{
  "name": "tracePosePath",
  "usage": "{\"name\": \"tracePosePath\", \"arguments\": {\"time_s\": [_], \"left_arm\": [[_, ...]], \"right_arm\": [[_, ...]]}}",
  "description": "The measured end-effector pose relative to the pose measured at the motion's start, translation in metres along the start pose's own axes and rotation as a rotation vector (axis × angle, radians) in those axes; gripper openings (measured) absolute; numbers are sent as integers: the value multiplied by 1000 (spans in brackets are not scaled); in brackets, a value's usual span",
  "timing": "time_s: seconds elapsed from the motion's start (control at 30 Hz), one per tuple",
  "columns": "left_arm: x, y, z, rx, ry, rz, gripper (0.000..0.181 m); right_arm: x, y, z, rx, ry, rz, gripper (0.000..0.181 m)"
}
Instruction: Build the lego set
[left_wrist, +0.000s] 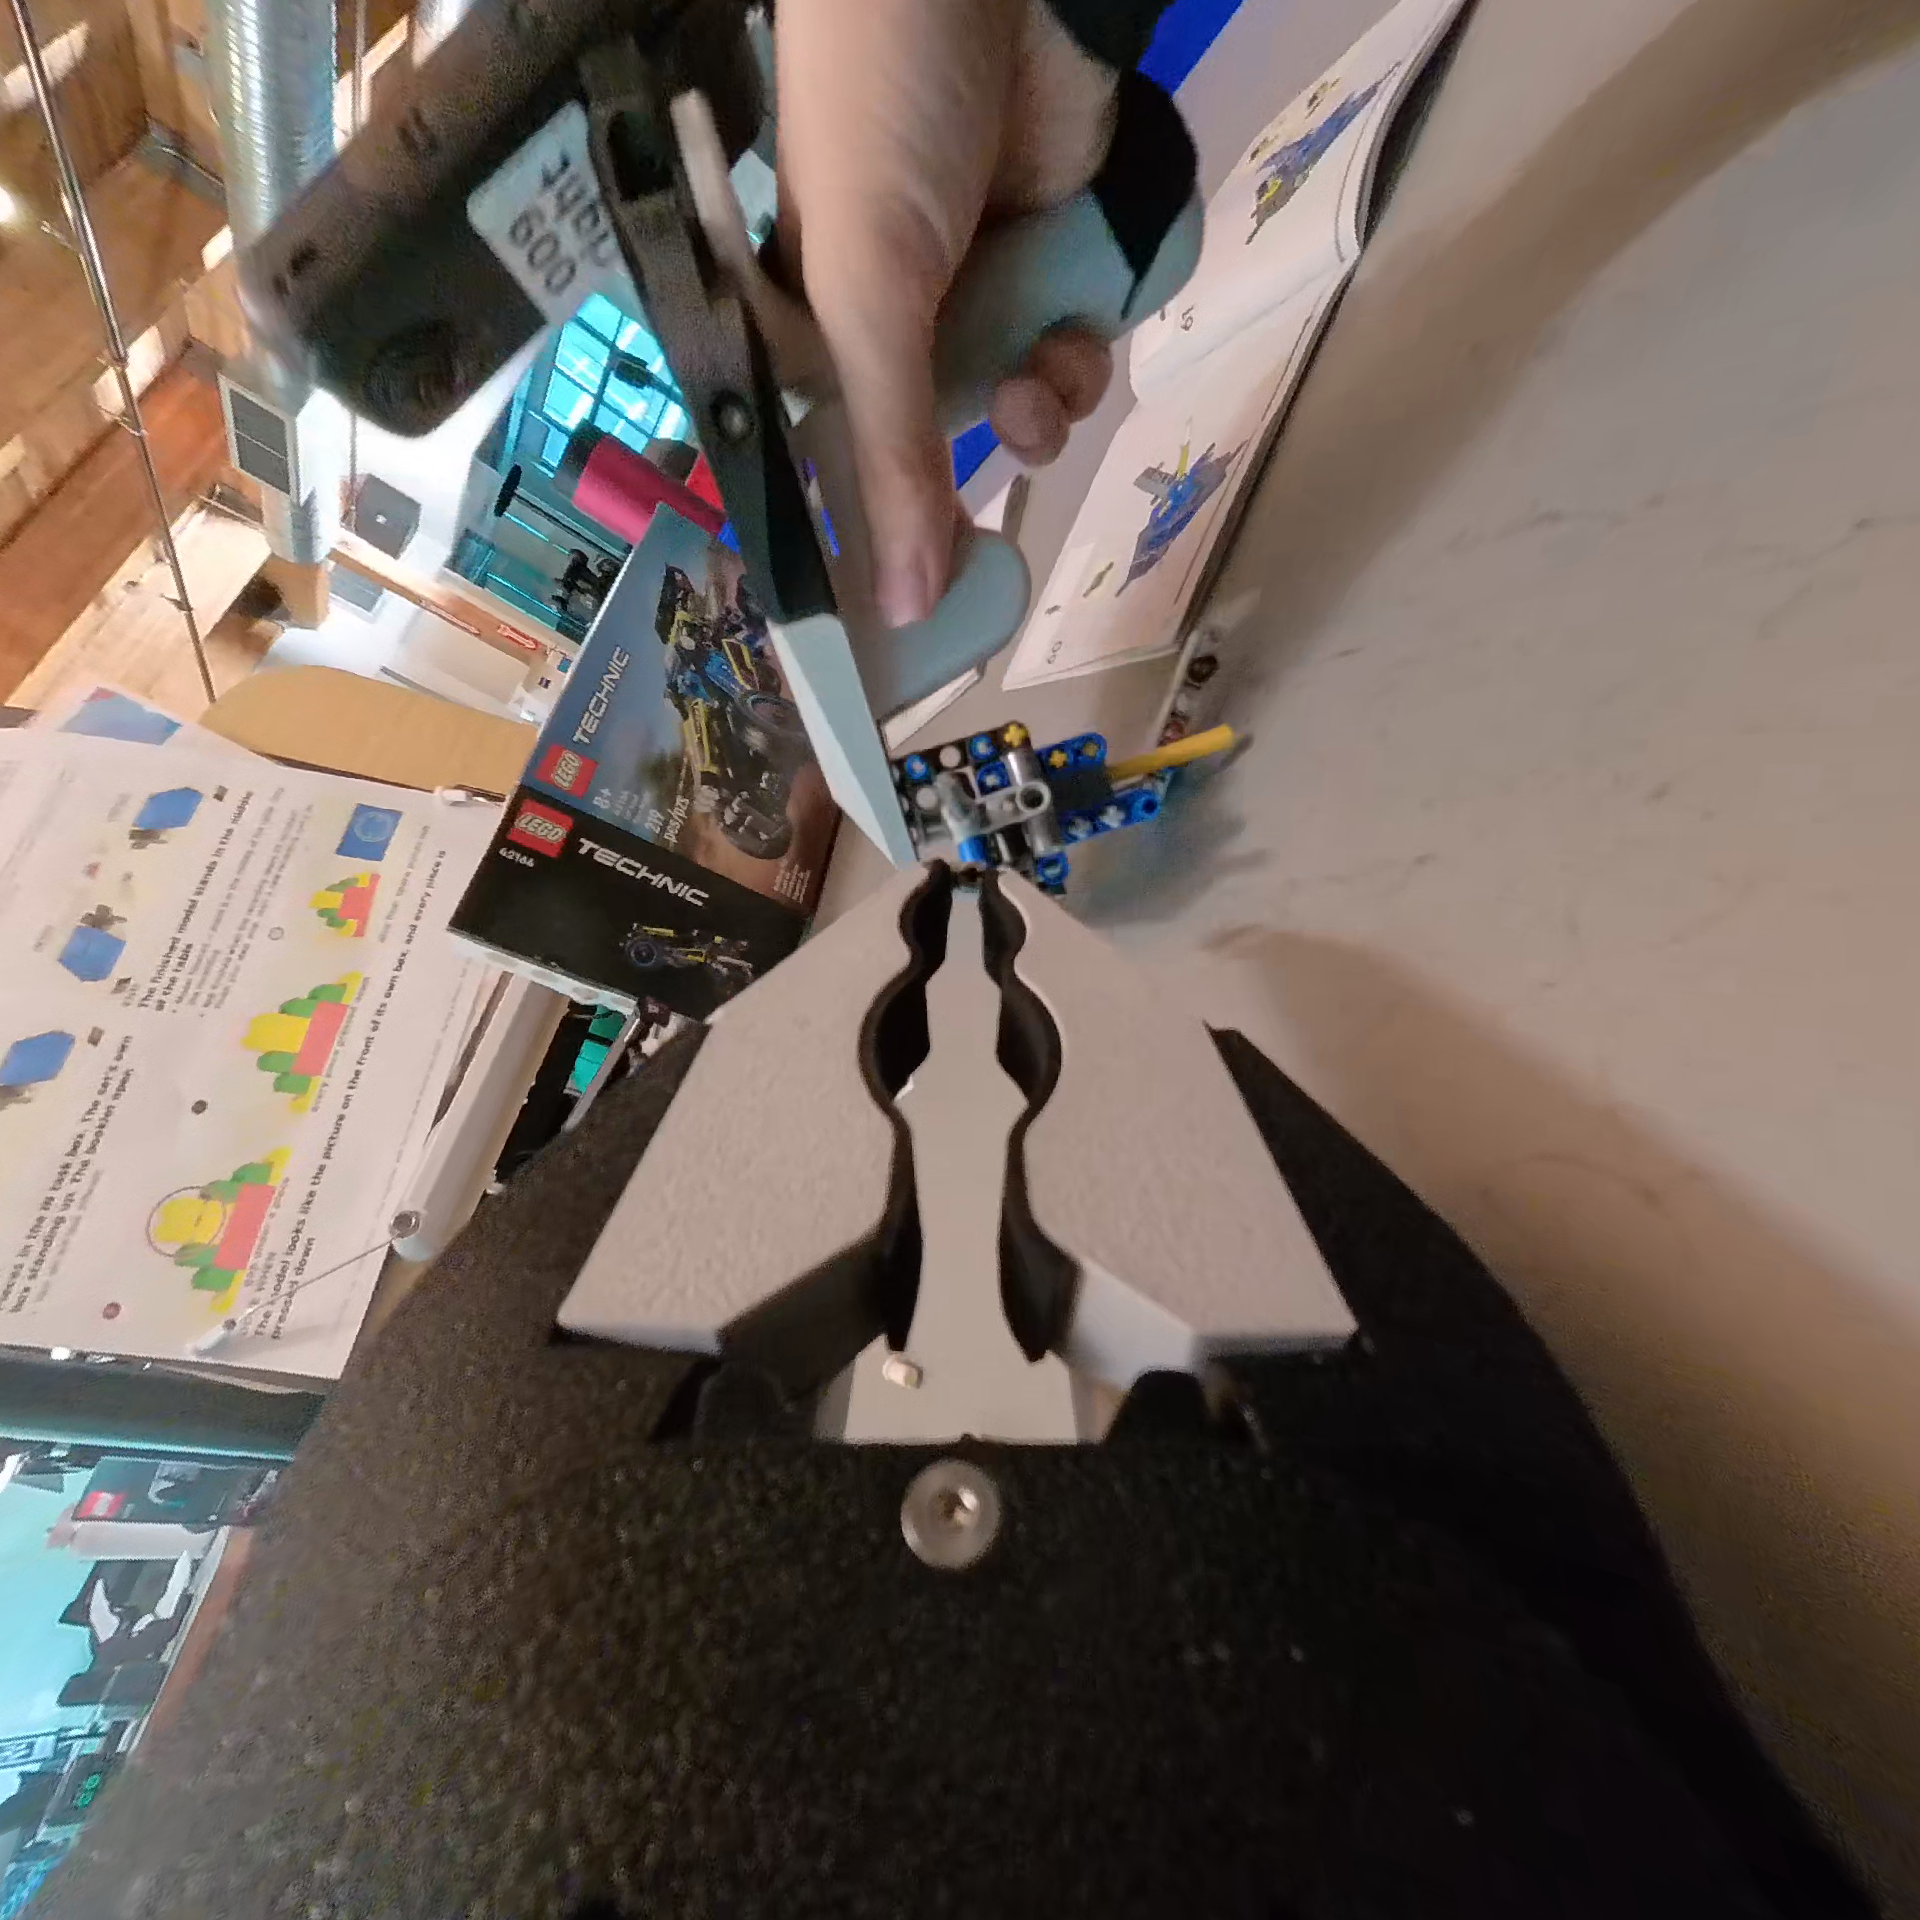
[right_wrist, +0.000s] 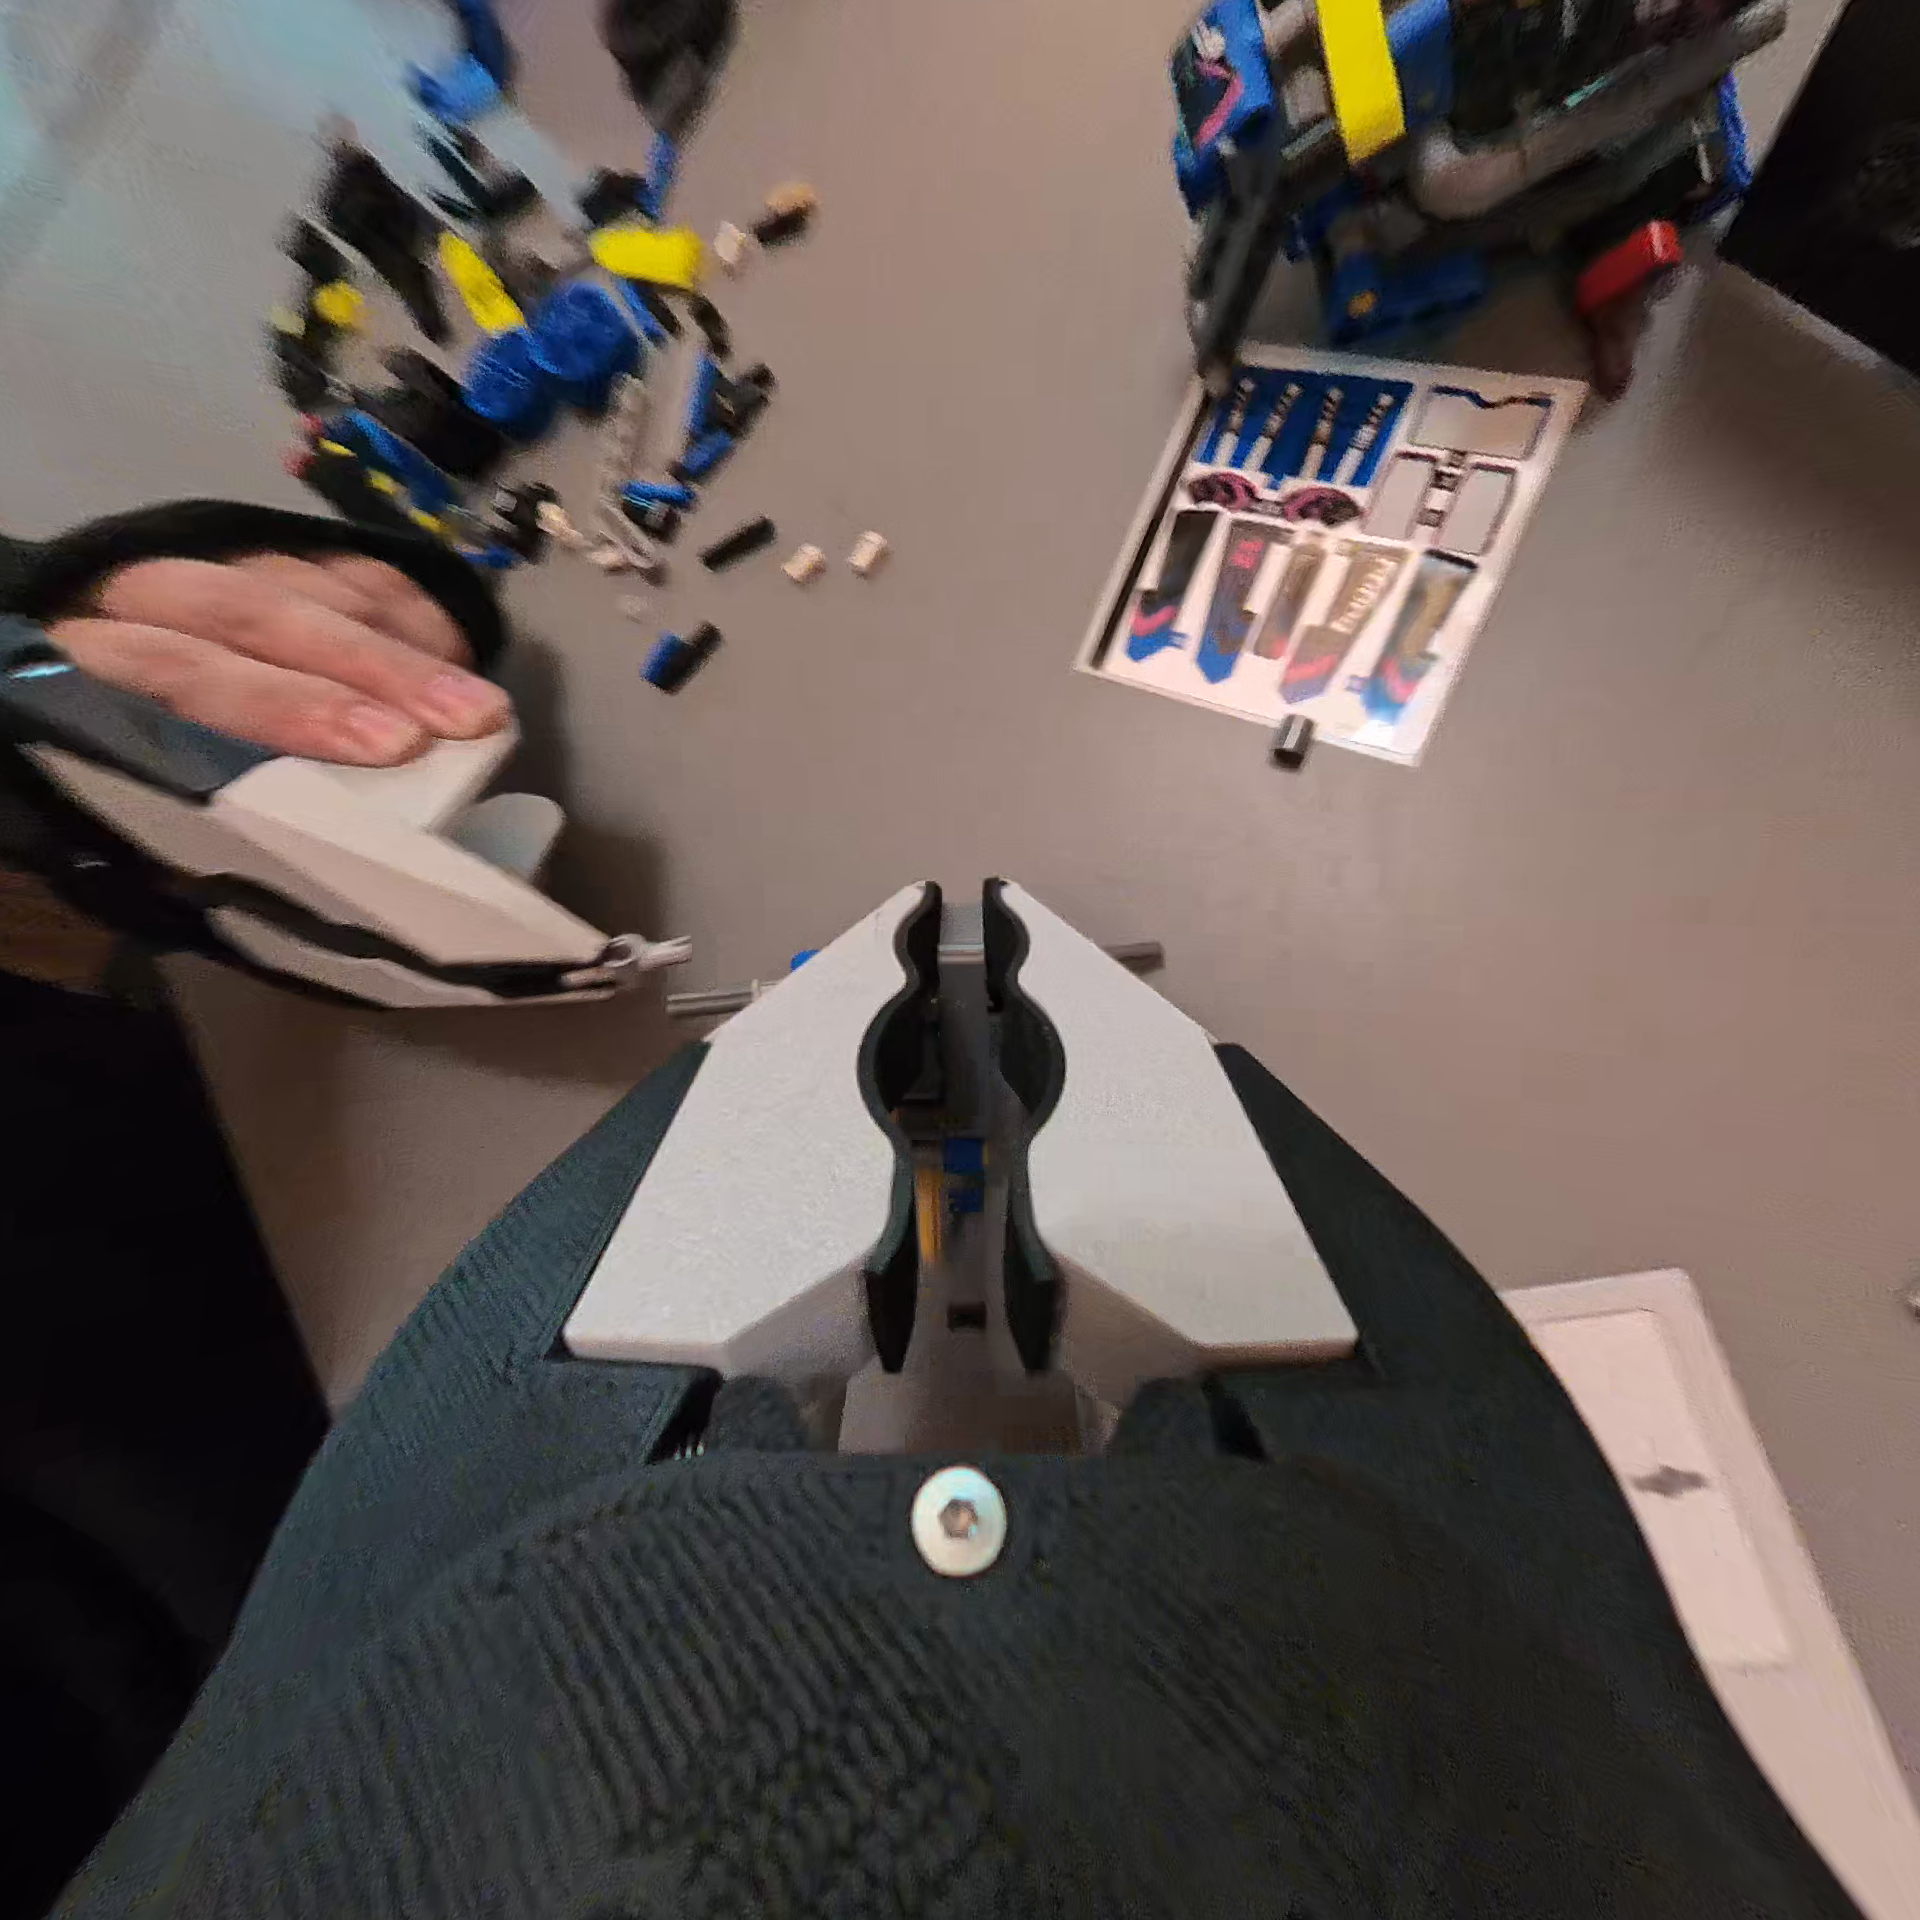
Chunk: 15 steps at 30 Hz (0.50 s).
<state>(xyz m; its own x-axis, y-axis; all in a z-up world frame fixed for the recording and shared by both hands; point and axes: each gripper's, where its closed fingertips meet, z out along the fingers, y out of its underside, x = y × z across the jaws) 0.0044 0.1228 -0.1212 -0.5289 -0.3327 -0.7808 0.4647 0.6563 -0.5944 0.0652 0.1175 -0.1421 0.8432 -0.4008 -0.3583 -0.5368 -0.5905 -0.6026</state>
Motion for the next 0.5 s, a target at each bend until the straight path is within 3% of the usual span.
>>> {"name": "tracePosePath", "arguments": {"time_s": [0.03, 0.23, 0.5], "left_arm": [[1, 0, 1, -2, 2, 0, 3], [3, 0, 3, -5, 13, -3, 3], [6, 2, 3, -13, 31, -4, 3]], "right_arm": [[-4, 0, -4, 38, -18, -4, 6], [-8, 9, -11, 140, -17, -4, 6], [-15, 28, 0, 17, 12, -112, 16]]}}
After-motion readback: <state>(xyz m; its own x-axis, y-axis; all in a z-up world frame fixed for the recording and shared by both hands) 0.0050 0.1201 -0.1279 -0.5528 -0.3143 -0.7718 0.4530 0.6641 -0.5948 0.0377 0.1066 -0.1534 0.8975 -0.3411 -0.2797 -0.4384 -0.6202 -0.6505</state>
